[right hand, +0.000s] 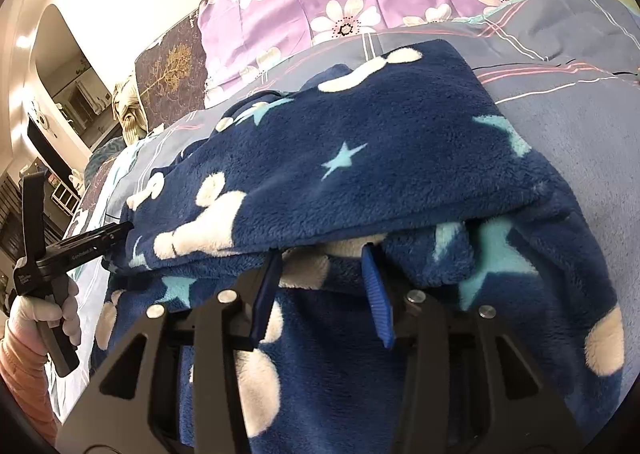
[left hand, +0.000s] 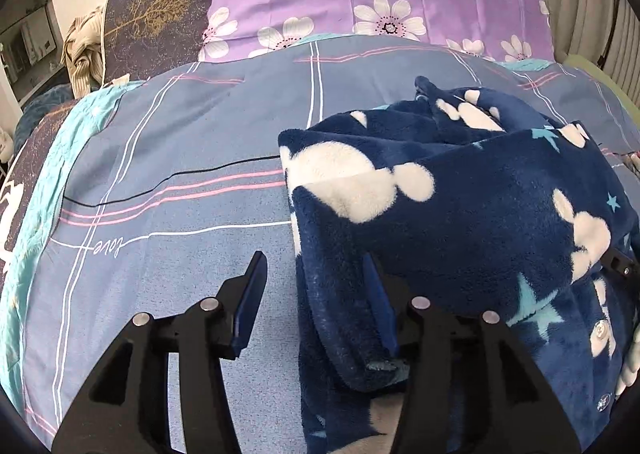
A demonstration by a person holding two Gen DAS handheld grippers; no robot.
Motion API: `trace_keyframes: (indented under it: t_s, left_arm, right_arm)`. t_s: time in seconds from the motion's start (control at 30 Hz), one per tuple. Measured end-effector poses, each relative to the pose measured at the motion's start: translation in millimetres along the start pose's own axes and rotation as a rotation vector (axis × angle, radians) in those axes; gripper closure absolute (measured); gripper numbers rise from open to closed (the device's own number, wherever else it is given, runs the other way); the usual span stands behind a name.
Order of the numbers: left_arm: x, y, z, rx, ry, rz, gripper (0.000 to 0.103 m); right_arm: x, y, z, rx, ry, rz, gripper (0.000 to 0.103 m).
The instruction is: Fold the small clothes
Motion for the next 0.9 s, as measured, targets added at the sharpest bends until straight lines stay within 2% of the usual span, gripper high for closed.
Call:
trace_keyframes:
  t_s: [0.07, 0.17, 0.27, 0.33, 0.37, 0.43, 0.47, 0.5, 0.53, 0.57, 0.6, 0.67, 0.73, 0.83, 0.87, 0.9]
  left_arm:
    - [5.6, 4.3, 3.2, 0.000, -0.019, 0.022, 0.052]
    - [13.3, 10.3, 8.6, 0.026, -0.051, 0.058, 0.051]
    - [16.1, 8.9, 10.2, 0.030, -0.044, 0.055, 0.051]
    - [16.3, 5.9, 7.8, 0.020, -0.045, 0.047, 0.051]
    - [17.1, 4.8, 4.7, 0.021, -0.042, 0.042, 0.051]
    - [15.8, 0.1, -11.8, 0.062, -0.002, 0.007, 0.051]
    - [14.4, -2.4, -19.7, 0.088, 0.016, -0.014, 0.051]
    - [12.5, -6.2, -31.4, 0.122, 0.050, -0.046, 0.051]
    - [12.4, -10.2, -40.6, 0.145, 0.089, -0.067, 0.051]
    - [13.5, -15.1, -47.8, 0.161, 0.134, -0.084, 0.051]
    - [16.4, -23.1, -51.9, 0.162, 0.197, -0.098, 0.051]
    - [26.6, -37.7, -47.7, 0.137, 0.273, -0.104, 0.051]
    - [39.0, -56.8, -32.9, 0.101, 0.308, -0.107, 0.051]
    - [61.9, -83.2, 2.4, 0.020, 0.360, -0.108, 0.051]
    - [67.7, -90.1, 13.9, -0.001, 0.349, -0.109, 0.051]
    - [70.9, -93.0, 21.4, -0.008, 0.334, -0.111, 0.051]
  right_arm:
    - [-3.6, 2.0, -5.4, 0.000, 0.021, -0.014, 0.064]
    - [-21.5, 7.9, -29.4, 0.041, 0.011, -0.098, 0.083]
    - [-40.1, -6.9, -66.5, 0.177, 0.032, -0.187, 0.083]
    - [-43.8, -24.4, -74.4, 0.213, 0.069, -0.229, 0.079]
    - [-39.5, -36.8, -68.4, 0.196, 0.109, -0.239, 0.073]
    - [-20.7, -50.5, -47.5, 0.121, 0.163, -0.202, 0.073]
    - [0.6, -51.3, -27.9, 0.031, 0.210, -0.147, 0.073]
    - [17.1, -45.9, -10.2, -0.058, 0.237, -0.114, 0.077]
    - [30.0, -35.8, 6.7, -0.117, 0.248, -0.124, 0.077]
    - [25.9, -32.0, 5.4, -0.080, 0.251, -0.179, 0.077]
    - [22.8, -29.2, 4.4, -0.082, 0.265, -0.217, 0.077]
    - [17.3, -27.9, 1.6, -0.113, 0.296, -0.252, 0.077]
    - [15.0, -32.8, -3.2, -0.141, 0.291, -0.234, 0.077]
    - [7.3, -53.6, -22.9, -0.098, 0.173, -0.173, 0.074]
    - [2.9, -66.4, -28.2, -0.068, 0.155, -0.178, 0.071]
    - [-0.4, -78.4, -30.5, -0.049, 0.151, -0.187, 0.062]
Point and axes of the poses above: each gripper's, at about its wrist camera, not at the fingertips, and z roughly the way its jaws point, x to its right, y to its underside, the point moved 7 cm from there along z, roughly the way its jaws point, and after that the axes turned 14 degrees about -x, right-handed, at the moved point
